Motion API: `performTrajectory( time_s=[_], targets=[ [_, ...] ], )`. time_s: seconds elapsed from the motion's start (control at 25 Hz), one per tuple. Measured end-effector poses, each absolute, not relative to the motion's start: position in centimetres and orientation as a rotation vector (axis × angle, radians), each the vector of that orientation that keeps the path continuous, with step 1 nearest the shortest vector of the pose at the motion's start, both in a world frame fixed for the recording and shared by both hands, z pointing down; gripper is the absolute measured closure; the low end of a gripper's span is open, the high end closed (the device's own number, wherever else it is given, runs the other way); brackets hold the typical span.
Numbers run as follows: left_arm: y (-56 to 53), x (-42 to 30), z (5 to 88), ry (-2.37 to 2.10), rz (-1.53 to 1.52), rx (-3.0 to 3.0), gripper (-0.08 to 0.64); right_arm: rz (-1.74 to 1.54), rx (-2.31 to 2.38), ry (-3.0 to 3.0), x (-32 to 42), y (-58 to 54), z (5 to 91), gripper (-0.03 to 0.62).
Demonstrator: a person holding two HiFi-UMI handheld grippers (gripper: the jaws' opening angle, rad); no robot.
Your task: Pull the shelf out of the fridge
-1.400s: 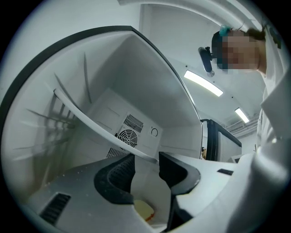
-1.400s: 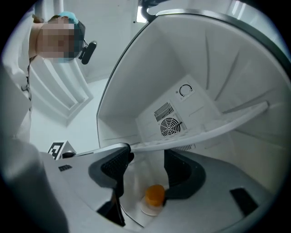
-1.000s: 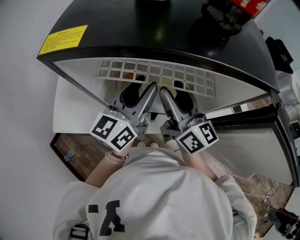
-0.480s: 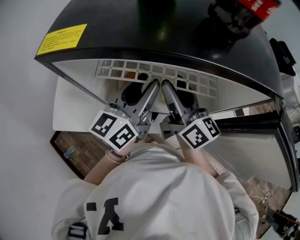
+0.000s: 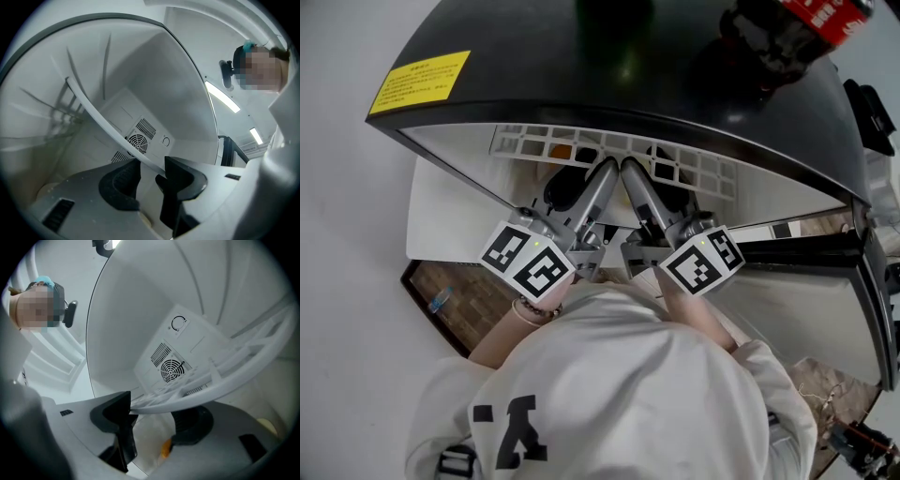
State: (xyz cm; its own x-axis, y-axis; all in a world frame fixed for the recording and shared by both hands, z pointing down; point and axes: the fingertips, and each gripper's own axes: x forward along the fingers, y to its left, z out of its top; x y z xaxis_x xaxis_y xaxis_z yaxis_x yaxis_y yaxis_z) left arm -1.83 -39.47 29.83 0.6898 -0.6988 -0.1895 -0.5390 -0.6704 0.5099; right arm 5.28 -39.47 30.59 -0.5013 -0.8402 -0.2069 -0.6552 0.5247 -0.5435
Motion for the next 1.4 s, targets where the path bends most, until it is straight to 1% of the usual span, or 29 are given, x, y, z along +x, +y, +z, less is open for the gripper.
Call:
performTrajectory(
  time_s=[0.44, 1.4],
  targets=[
    [-38.7, -2.1, 29.7, -1.026, -0.501, 2.52, 0.408, -0.537, -1.232, 2.33, 4.9, -38.7, 30.7, 0.325],
    [-34.1, -3.0, 29.8, -0.997, -0.511, 2.523, 0.414, -0.509, -1.235, 2.317, 4.0, -34.1, 30.7, 0.325]
  ],
)
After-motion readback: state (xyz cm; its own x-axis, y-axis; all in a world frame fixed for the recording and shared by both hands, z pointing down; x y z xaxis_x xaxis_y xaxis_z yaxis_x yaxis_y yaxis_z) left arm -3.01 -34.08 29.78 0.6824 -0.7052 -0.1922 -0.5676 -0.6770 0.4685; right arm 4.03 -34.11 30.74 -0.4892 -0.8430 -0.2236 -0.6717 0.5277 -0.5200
